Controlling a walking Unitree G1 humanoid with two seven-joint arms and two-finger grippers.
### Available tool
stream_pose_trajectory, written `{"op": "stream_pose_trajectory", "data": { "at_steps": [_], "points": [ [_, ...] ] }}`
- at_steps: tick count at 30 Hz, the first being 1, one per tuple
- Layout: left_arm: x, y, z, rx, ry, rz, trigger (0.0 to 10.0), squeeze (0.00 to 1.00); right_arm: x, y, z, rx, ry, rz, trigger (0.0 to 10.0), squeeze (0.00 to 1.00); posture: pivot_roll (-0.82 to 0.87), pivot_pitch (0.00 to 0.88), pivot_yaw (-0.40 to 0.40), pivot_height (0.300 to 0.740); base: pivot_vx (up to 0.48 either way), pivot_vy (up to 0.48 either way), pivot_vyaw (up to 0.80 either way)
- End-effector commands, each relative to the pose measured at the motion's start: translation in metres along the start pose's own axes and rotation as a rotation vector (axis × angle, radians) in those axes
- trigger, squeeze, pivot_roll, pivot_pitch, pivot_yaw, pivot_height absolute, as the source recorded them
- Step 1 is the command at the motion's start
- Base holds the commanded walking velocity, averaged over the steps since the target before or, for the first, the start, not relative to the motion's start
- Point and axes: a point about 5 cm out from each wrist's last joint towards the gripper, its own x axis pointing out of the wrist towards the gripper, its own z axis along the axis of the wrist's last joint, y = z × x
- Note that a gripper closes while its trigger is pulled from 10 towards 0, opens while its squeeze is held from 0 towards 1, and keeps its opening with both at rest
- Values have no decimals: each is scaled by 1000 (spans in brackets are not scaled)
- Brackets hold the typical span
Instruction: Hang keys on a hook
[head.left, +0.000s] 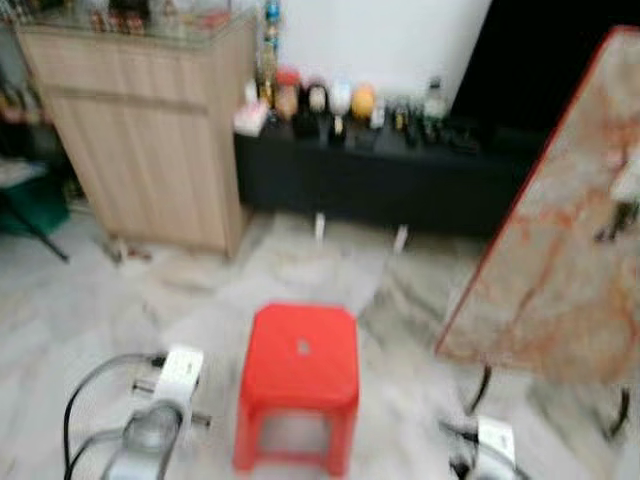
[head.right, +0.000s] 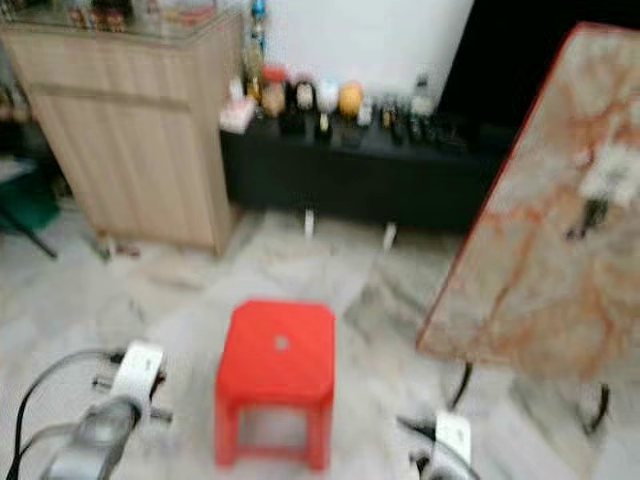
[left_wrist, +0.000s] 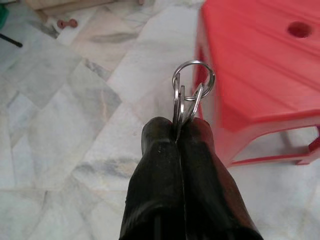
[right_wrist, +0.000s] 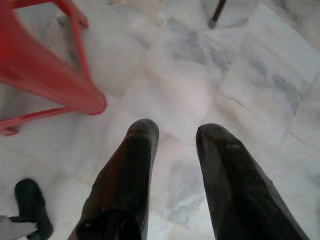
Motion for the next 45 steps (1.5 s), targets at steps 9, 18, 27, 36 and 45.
{"op": "stream_pose_trajectory", "data": {
  "at_steps": [9, 18, 27, 36, 45],
  "points": [
    [1, -9, 4, 14, -10, -24, 10000, 0, 0, -11, 3, 16, 2, -25, 10000, 0, 109, 0, -99, 740, 0, -320, 0],
    [1, -9, 4, 17, -10, -24, 10000, 0, 0, -8, 1, 15, 7, -19, 10000, 0, 108, 0, -99, 740, 0, -320, 0],
    [1, -11, 5, 14, -13, -28, 10000, 0, 0, -8, 0, 3, 11, -16, 10000, 0, 108, 0, -102, 740, 0, -321, 0],
    [0, -13, 5, 5, -13, -29, 10000, 0, 0, -7, -2, -96, 25, -3, 10000, 0, 94, 0, -109, 740, 0, -321, 90],
    [-1, -15, 2, 0, -7, -39, 10000, 0, 0, -6, -3, -66, 24, -3, 10000, 0, 75, 0, -99, 740, 0, -319, 312]
  ]
}}
